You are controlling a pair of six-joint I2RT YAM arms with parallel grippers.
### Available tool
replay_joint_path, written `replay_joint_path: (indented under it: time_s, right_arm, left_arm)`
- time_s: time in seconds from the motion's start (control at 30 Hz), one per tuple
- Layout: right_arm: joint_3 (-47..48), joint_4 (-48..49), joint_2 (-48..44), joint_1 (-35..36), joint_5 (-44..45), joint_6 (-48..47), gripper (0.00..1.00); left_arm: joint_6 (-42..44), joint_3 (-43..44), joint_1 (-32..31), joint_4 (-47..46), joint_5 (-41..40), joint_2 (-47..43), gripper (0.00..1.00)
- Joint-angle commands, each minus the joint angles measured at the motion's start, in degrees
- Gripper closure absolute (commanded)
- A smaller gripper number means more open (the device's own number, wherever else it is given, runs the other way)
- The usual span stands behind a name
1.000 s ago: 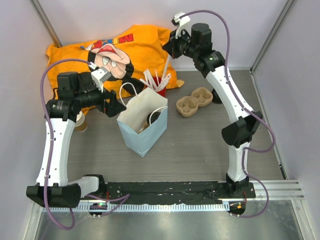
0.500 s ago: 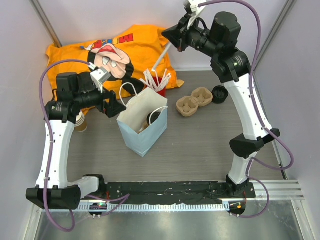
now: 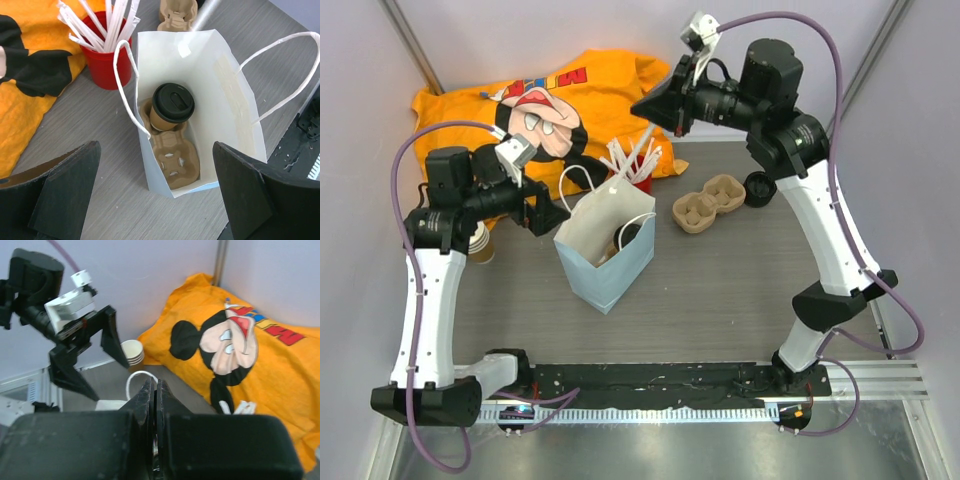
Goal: Pack the takeout coffee
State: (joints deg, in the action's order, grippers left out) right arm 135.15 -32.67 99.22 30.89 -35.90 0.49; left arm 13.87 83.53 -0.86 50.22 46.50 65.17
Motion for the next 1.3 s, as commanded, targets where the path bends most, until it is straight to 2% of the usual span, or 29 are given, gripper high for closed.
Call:
replay_joint_path:
  time_s: [0.0, 0.07, 0.37, 0.5, 0.87, 1.27]
  right_arm:
    - [-3.8, -0.1, -3.7, 2.9, -4.8, 2.5, 0.99]
    - [-6.2, -0.5, -4.0, 4.6, -5.1, 2.3, 0.99]
    - [-12.4, -1.8, -1.6, 11.6, -1.8, -0.1, 0.99]
    - [-14.1, -2.5, 0.4, 14.9, 1.3, -4.4, 0.99]
    - [-22.8, -1.4, 4.0, 19.6, 9.9, -9.5, 0.99]
    - [-26.5, 0.3, 6.1, 21.9, 11.6, -9.5, 0.99]
  left_arm:
    - [-2.8, -0.1, 0.6, -4.0, -2.6, -1.7, 0.0]
    - [-3.2, -0.5, 2.5, -5.0, -4.4, -1.9, 0.0]
    - [-4.5, -1.5, 3.5, -6.3, -4.7, -2.7, 0.0]
    - [-5.2, -1.9, 4.0, -6.9, -4.4, -3.0, 0.0]
    - [-6.6, -2.0, 5.0, -8.2, -8.8, -3.6, 0.0]
    - [-7.2, -2.8, 5.6, -8.8, -7.6, -4.9, 0.0]
